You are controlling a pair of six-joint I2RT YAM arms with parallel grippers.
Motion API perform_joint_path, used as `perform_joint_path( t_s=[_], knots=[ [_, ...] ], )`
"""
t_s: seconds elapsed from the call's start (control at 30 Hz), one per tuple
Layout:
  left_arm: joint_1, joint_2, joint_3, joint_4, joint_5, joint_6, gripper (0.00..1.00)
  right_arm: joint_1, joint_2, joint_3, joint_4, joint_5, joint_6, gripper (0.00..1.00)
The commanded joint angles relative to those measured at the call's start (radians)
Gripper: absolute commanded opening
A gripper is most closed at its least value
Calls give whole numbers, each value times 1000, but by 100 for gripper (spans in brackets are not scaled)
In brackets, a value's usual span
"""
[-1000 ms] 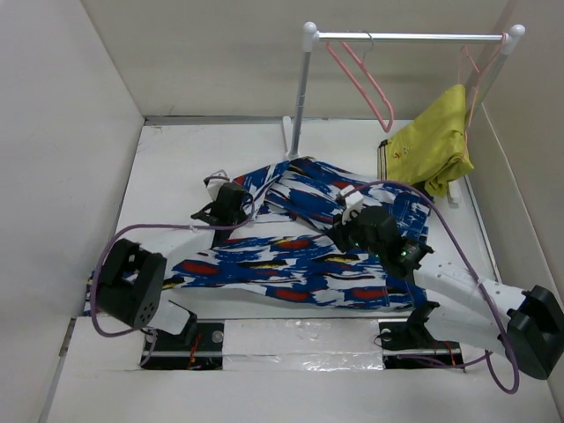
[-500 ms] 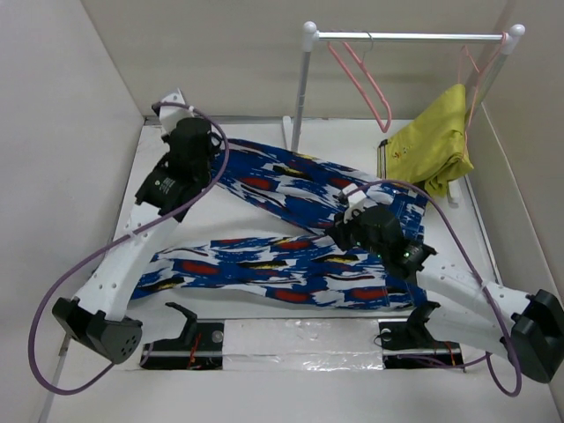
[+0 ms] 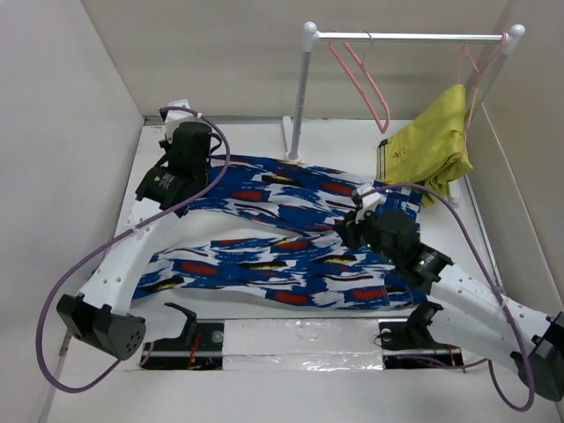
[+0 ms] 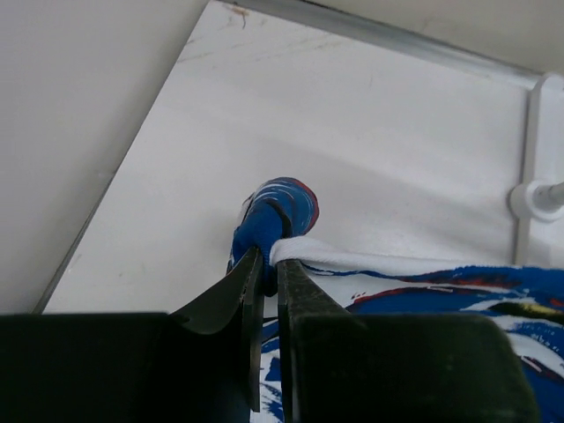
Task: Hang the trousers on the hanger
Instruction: Flatten out the trousers at the center of the board.
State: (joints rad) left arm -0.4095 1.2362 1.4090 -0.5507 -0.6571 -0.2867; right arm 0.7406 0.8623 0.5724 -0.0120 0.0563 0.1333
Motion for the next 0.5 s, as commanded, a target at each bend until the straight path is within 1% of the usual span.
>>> perform_joint_path(
  t_s=[0.0,0.07,0.1,0.17,0.2,0.23,0.3,0.33,0.37,0.4,0.43,0.47],
  knots=[
    [6,-29,-34,-14,-3,0,0,6,-5,6,-25,31,2,16],
    [41,-20,-58,14,16,4,1,16,4,-3,-3,56,8,16],
    [79,-6,-51,29,28,7,3,16,7,-3,-2,72,14,16],
    [122,72,-21,87,39,15,6,16,20,3,-2,70,25,16],
    [164,112,8,95,45,15,7,16,24,4,0,60,26,15],
    [181,209,81,98,39,17,7,16,29,4,1,57,28,15],
    [216,322,171,88,19,24,7,16,30,3,1,51,35,15],
    [247,444,271,77,14,41,8,7,29,1,1,50,37,15],
    [261,510,324,39,4,46,10,6,26,1,1,45,38,15],
    [273,570,382,22,-7,50,25,6,21,1,1,40,37,15],
    [297,683,483,9,-15,57,36,6,9,3,-5,39,35,15],
    [311,738,533,-24,-15,60,49,6,3,3,-9,31,34,15]
  ],
)
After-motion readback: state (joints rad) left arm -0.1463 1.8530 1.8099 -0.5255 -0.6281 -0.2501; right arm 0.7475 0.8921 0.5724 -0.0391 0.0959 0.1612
